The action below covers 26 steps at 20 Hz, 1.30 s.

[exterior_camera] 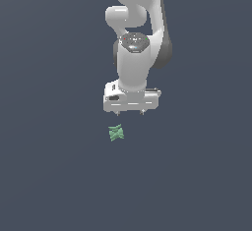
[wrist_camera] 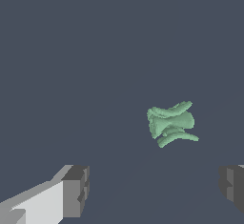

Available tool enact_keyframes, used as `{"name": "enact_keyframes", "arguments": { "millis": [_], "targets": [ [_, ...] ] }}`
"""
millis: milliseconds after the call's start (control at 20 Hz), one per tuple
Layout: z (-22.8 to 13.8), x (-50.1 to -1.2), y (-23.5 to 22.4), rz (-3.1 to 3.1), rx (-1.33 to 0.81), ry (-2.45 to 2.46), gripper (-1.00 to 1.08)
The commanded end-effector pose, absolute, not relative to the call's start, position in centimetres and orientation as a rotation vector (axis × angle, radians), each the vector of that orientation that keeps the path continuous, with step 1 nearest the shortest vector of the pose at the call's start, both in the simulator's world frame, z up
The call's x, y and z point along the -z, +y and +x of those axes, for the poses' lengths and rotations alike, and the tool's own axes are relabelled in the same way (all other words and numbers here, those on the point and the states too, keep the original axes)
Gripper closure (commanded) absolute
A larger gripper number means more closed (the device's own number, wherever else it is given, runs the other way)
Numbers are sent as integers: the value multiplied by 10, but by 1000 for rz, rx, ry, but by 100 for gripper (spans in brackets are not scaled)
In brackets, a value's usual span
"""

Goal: Pick up the object and move it to a goal position.

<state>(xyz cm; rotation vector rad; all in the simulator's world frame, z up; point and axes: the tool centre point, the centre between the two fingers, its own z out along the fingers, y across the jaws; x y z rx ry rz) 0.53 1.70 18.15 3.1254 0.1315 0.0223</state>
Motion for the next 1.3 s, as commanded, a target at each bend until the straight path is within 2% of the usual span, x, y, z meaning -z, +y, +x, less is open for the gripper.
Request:
{"name": "enact_keyframes", "arguments": {
  "millis": [0,650,1250],
  "targets": [
    [5,-181,17,3125,-22,132,-92],
    [14,-201,27,3111,-53,168,-92],
    [23,-149,-8,3113,-26,282,-92]
  ]
}}
